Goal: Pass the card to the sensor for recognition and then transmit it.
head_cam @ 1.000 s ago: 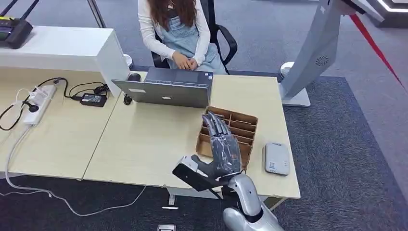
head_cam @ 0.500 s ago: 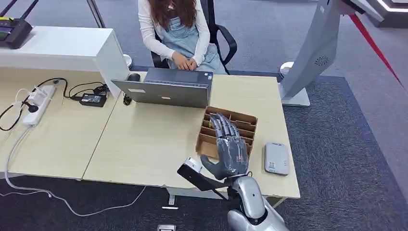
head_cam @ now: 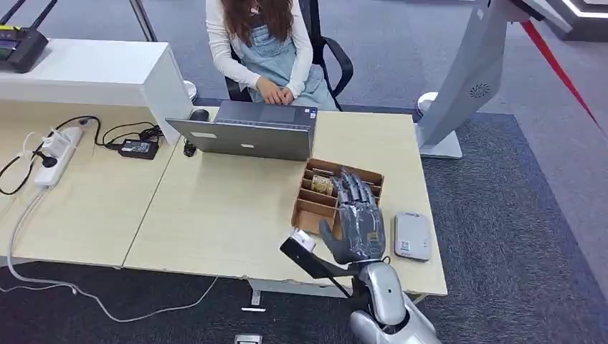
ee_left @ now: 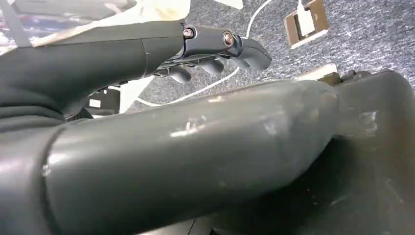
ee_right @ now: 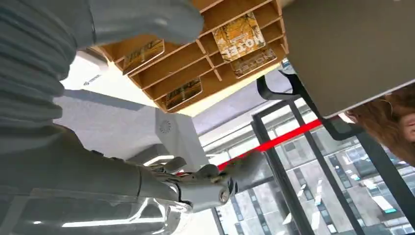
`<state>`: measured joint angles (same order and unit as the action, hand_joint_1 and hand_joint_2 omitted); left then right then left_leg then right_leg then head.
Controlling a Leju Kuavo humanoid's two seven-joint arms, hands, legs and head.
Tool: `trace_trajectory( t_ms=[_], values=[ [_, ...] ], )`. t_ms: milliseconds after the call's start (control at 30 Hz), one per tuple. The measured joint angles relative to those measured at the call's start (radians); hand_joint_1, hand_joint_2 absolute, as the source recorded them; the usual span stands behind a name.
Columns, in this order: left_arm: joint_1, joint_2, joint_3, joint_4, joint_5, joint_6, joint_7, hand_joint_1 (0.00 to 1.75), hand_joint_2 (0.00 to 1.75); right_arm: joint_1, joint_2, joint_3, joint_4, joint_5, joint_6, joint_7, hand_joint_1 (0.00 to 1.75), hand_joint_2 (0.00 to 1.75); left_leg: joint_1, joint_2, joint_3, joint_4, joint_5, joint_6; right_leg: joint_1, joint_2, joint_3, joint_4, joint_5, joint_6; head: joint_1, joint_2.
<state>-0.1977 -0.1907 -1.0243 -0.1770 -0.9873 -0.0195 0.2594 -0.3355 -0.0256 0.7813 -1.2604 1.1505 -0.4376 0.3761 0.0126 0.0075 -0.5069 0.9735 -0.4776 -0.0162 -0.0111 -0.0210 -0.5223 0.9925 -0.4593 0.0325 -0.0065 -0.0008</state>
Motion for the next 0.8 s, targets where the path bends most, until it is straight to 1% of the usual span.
trace_trajectory(
  t_ms=[167,200,367,433,533,800],
  values=[
    [0.0,0.0,0.0,0.0,0.0,-0.001,0.002,0.0,0.0,0.007,-0.003,-0.008,0.002,0.008,0.001,0.004,0.68,1.75,0.0,0.0,0.0,0.0,0.0,0.0,0.0,0.0,0.0,0.0,0.0,0.0,0.0,0.0],
    [0.0,0.0,0.0,0.0,0.0,-0.001,0.002,0.0,0.0,0.009,-0.004,-0.01,0.002,0.01,0.001,0.004,0.59,1.75,0.0,0.0,0.0,0.0,0.0,0.0,0.0,0.0,0.0,0.0,0.0,0.0,0.0,0.0],
    [0.0,0.0,-0.001,0.0,0.0,-0.005,0.006,0.0,0.0,0.011,-0.004,-0.012,0.005,0.01,0.011,0.004,0.59,1.75,0.0,0.0,0.0,0.0,0.0,0.0,0.0,0.0,0.0,0.0,0.0,0.0,0.0,0.0],
    [0.0,0.0,-0.001,0.0,0.0,-0.006,0.006,0.0,0.0,0.011,-0.004,-0.012,0.005,0.01,0.013,0.004,0.42,1.75,0.0,0.0,0.0,0.0,0.0,0.0,0.0,0.0,0.0,0.0,0.0,0.0,0.0,0.0],
    [0.0,0.0,-0.001,0.0,0.0,-0.007,0.007,0.0,0.0,0.011,-0.004,-0.012,0.005,0.01,0.02,0.004,0.28,1.75,0.0,0.0,0.0,0.0,0.0,0.0,0.0,0.0,0.0,0.0,0.0,0.0,0.0,0.0],
    [0.0,0.0,-0.001,0.0,-0.002,-0.007,0.007,0.0,0.0,0.012,0.002,-0.01,0.01,0.014,0.04,0.004,0.28,1.75,0.0,0.0,0.0,0.0,0.0,0.0,0.0,0.0,0.0,0.0,0.0,0.0,0.0,0.0]
  ],
)
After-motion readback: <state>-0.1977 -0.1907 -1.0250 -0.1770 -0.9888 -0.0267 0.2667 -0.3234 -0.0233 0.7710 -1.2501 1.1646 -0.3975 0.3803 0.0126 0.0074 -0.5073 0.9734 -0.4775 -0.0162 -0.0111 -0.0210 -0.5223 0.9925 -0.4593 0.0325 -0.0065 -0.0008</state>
